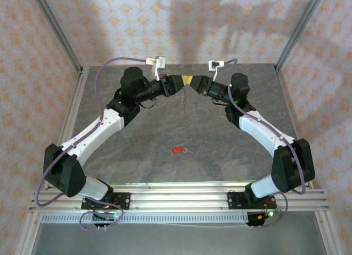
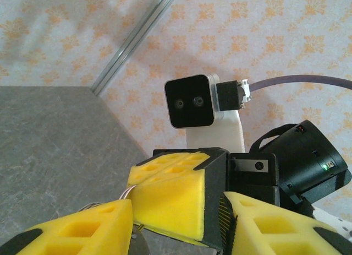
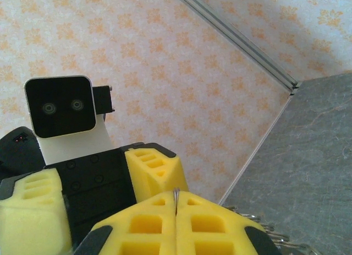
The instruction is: Put the keys on the keyring
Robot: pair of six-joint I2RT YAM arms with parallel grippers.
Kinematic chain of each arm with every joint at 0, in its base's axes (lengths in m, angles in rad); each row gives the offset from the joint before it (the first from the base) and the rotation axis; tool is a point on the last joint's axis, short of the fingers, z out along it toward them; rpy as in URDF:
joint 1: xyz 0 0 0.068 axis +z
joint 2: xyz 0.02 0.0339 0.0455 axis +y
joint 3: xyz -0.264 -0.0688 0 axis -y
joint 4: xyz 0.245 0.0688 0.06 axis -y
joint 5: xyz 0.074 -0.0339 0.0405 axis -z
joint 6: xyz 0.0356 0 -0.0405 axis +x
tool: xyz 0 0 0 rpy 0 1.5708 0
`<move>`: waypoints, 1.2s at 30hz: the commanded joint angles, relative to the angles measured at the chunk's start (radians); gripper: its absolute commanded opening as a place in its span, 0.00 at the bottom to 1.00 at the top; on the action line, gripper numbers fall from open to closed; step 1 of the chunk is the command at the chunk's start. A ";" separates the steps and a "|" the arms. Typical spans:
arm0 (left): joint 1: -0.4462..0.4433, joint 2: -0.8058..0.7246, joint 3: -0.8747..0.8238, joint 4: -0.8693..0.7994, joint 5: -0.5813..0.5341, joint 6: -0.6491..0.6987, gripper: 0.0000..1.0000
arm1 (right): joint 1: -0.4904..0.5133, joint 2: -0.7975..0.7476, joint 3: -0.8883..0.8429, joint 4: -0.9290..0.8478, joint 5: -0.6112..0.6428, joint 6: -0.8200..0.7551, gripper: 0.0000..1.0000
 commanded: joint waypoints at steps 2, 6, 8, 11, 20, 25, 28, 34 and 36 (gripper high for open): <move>-0.015 0.017 0.023 0.032 0.031 0.003 0.46 | 0.003 -0.004 -0.012 0.044 0.004 -0.026 0.00; -0.015 0.017 0.018 0.040 0.026 0.000 0.46 | 0.003 -0.004 -0.013 0.044 0.005 -0.026 0.00; -0.015 0.007 0.009 0.034 -0.001 0.003 0.46 | 0.002 -0.005 -0.013 0.044 0.003 -0.026 0.00; -0.015 -0.031 -0.024 0.040 -0.078 0.012 0.48 | -0.002 -0.014 -0.020 0.035 0.009 -0.031 0.00; -0.013 -0.056 -0.045 0.054 -0.138 0.008 0.53 | -0.010 -0.028 -0.039 0.031 0.018 -0.034 0.00; -0.013 -0.042 -0.042 0.060 -0.128 0.001 0.53 | -0.010 -0.034 -0.041 0.032 0.017 -0.034 0.00; -0.013 -0.034 -0.043 0.063 -0.122 0.000 0.53 | -0.010 -0.041 -0.042 0.032 0.015 -0.034 0.00; -0.013 -0.008 -0.034 0.062 -0.094 -0.003 0.51 | -0.010 -0.052 -0.037 0.030 0.015 -0.034 0.00; -0.013 -0.001 -0.032 0.064 -0.086 -0.006 0.50 | -0.010 -0.052 -0.035 0.029 0.015 -0.034 0.00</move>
